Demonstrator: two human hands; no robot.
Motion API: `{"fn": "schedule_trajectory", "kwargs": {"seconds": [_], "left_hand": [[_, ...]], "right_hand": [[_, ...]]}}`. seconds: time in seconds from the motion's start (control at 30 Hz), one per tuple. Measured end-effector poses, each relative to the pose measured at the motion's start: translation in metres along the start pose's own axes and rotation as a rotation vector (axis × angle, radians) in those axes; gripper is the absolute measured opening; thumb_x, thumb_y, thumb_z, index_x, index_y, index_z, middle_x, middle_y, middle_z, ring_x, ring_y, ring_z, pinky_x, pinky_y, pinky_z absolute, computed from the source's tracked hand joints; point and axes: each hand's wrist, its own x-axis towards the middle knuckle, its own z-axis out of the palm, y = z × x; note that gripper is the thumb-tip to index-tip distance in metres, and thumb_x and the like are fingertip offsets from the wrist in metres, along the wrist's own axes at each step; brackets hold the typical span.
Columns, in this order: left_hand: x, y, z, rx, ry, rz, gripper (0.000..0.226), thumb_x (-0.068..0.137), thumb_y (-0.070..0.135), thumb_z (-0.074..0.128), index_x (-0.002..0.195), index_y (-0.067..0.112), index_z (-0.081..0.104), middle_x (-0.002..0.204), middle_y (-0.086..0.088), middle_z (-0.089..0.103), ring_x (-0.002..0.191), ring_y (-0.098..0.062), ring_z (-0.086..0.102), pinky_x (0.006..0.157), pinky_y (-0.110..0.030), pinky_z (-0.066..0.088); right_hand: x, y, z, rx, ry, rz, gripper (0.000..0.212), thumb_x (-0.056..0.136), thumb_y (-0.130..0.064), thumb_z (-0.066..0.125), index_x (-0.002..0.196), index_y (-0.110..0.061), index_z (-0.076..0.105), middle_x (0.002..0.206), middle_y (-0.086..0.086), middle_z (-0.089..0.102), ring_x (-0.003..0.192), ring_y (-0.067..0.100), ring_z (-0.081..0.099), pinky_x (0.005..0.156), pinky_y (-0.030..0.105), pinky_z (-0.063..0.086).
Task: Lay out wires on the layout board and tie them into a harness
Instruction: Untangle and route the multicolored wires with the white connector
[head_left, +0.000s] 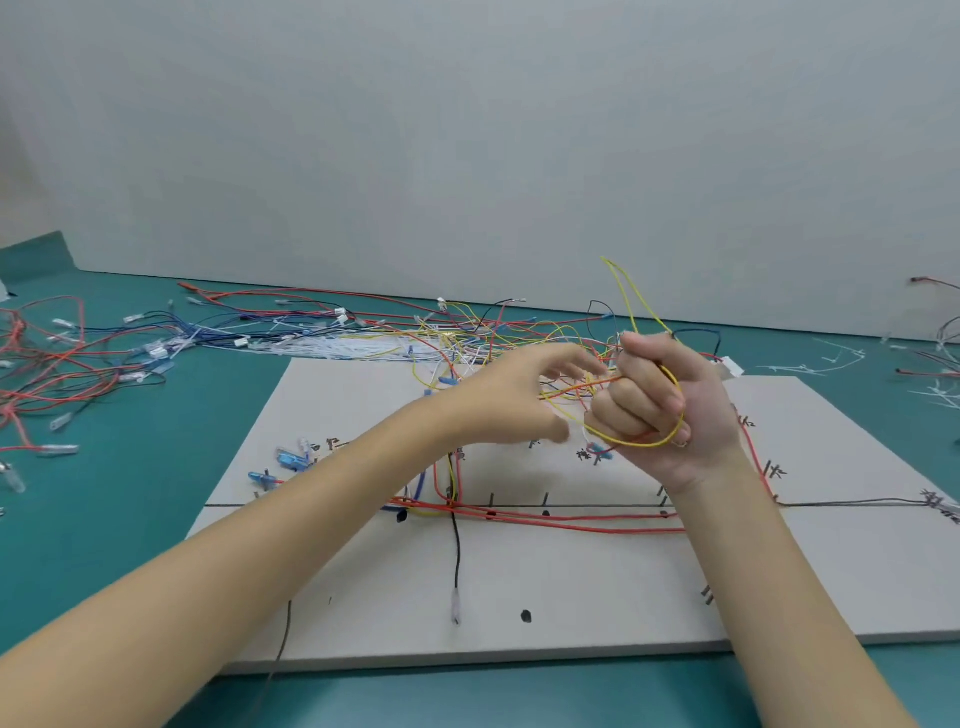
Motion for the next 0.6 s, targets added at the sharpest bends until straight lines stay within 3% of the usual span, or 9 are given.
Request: {"fn": "schedule_trajectory", "kwargs": {"seconds": [0.07,0.1,0.2,0.27,0.3,0.37,0.43,0.5,0.6], "left_hand": [[-0.003,0.002,0.006,0.005,-0.004,0.050,0.048,0.073,0.015,0.081,0.117,0.027,0.065,0.113,0.010,0.063,0.109,-0.003,0.054,0.093,-0.025,0.043],[-0.005,0.004,0.008,-0.011,-0.024,0.064,0.043,0.074,0.016,0.082,0.112,0.026,0.067,0.113,0.007,0.063,0.111,-0.009,0.055,0.097,-0.032,0.044],[-0.011,0.010,0.006,-0.023,-0.107,0.041,0.048,0.067,0.007,0.076,0.111,0.021,0.061,0.116,0.001,0.060,0.116,-0.021,0.054,0.099,-0.045,0.044],[-0.015,0.010,0.000,-0.015,-0.193,-0.001,0.060,0.057,0.006,0.059,0.116,0.020,0.058,0.118,0.006,0.056,0.121,-0.018,0.049,0.102,-0.039,0.043],[-0.017,0.010,-0.002,-0.029,-0.221,0.008,0.060,0.058,0.006,0.059,0.116,0.022,0.059,0.117,0.009,0.056,0.121,-0.015,0.048,0.102,-0.030,0.041],[-0.020,0.009,-0.003,-0.035,-0.217,0.031,0.046,0.070,0.009,0.075,0.111,0.026,0.064,0.115,0.014,0.059,0.117,-0.007,0.049,0.097,-0.017,0.038],[-0.022,0.005,0.002,-0.051,-0.161,0.018,0.025,0.082,0.022,0.077,0.104,0.029,0.068,0.113,0.012,0.064,0.112,-0.007,0.053,0.097,-0.021,0.040],[-0.024,0.003,0.007,-0.158,-0.109,0.000,0.004,0.092,0.024,0.066,0.090,0.026,0.068,0.100,0.004,0.069,0.102,-0.009,0.059,0.094,-0.027,0.044],[-0.025,-0.005,0.007,-0.246,0.049,0.006,0.032,0.103,0.019,0.044,0.081,0.013,0.067,0.074,0.012,0.063,0.074,0.000,0.057,0.071,-0.014,0.042]], "right_hand": [[0.002,0.003,0.004,-0.026,-0.090,0.029,0.052,0.090,-0.023,0.037,0.038,-0.019,0.031,0.027,0.000,0.015,0.035,0.014,0.009,0.039,0.023,0.017],[0.004,0.004,0.005,-0.053,-0.107,0.040,0.052,0.091,-0.022,0.035,0.039,-0.019,0.034,0.028,0.000,0.016,0.036,0.014,0.007,0.039,0.024,0.015],[0.005,0.002,0.007,-0.178,0.024,0.034,0.052,0.094,-0.026,0.036,0.046,-0.014,0.050,0.028,-0.001,0.019,0.033,0.014,0.009,0.036,0.023,0.012],[0.004,-0.002,0.006,-0.245,0.138,-0.002,0.046,0.094,-0.032,0.042,0.055,-0.013,0.058,0.029,-0.001,0.028,0.029,0.012,0.018,0.036,0.020,0.013],[0.004,-0.003,0.005,-0.258,0.184,-0.016,0.043,0.093,-0.036,0.045,0.059,-0.014,0.061,0.030,-0.001,0.032,0.027,0.011,0.022,0.037,0.020,0.014],[0.005,-0.003,0.005,-0.277,0.241,-0.038,0.038,0.090,-0.040,0.049,0.066,-0.017,0.066,0.036,0.000,0.040,0.026,0.011,0.029,0.036,0.016,0.023],[0.007,0.000,0.006,-0.296,0.228,-0.051,0.034,0.089,-0.041,0.050,0.077,-0.018,0.072,0.045,0.000,0.047,0.030,0.012,0.036,0.037,0.018,0.032],[0.008,0.003,0.007,-0.297,0.154,-0.056,0.033,0.091,-0.040,0.051,0.094,-0.018,0.075,0.054,0.001,0.054,0.038,0.013,0.044,0.043,0.021,0.039],[0.008,0.003,0.006,-0.270,0.093,-0.081,0.036,0.091,-0.036,0.052,0.117,-0.016,0.068,0.076,0.002,0.068,0.052,0.011,0.055,0.054,0.024,0.049]]}}
